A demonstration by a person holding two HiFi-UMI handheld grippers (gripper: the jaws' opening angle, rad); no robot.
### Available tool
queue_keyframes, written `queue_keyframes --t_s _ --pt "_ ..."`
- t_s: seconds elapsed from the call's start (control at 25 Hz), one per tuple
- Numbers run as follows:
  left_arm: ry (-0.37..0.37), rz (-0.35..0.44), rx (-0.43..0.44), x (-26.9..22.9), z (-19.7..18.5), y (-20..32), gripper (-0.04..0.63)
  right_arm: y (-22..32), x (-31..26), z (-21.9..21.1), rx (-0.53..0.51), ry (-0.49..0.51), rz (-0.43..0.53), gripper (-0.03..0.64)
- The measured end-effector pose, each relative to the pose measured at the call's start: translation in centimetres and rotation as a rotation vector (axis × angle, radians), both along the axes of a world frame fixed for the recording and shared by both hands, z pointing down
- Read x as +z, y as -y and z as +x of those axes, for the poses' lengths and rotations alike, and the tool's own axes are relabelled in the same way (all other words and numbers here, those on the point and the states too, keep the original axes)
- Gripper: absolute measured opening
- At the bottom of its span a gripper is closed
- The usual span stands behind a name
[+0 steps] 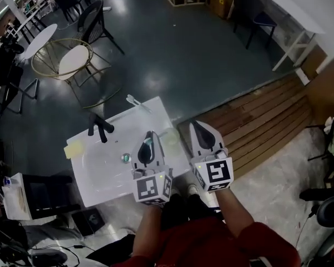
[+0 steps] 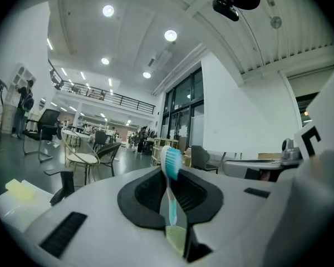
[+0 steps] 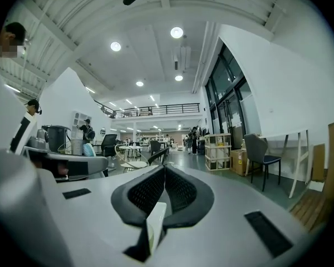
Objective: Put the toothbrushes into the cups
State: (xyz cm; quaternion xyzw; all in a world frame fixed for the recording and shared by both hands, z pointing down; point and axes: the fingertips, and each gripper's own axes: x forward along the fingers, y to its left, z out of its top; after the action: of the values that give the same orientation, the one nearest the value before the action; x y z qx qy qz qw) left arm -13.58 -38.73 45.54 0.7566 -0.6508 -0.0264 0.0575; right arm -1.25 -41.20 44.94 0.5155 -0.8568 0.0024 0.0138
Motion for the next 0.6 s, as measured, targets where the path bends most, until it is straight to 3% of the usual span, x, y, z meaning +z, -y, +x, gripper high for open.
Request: queue_keyframes --t_s 0.6 --pt "-0.066 -0.139 0.041 8.0 1.0 2.0 0.051 1.0 6.5 -0.1 0.031 -0.042 -0.142 0.029"
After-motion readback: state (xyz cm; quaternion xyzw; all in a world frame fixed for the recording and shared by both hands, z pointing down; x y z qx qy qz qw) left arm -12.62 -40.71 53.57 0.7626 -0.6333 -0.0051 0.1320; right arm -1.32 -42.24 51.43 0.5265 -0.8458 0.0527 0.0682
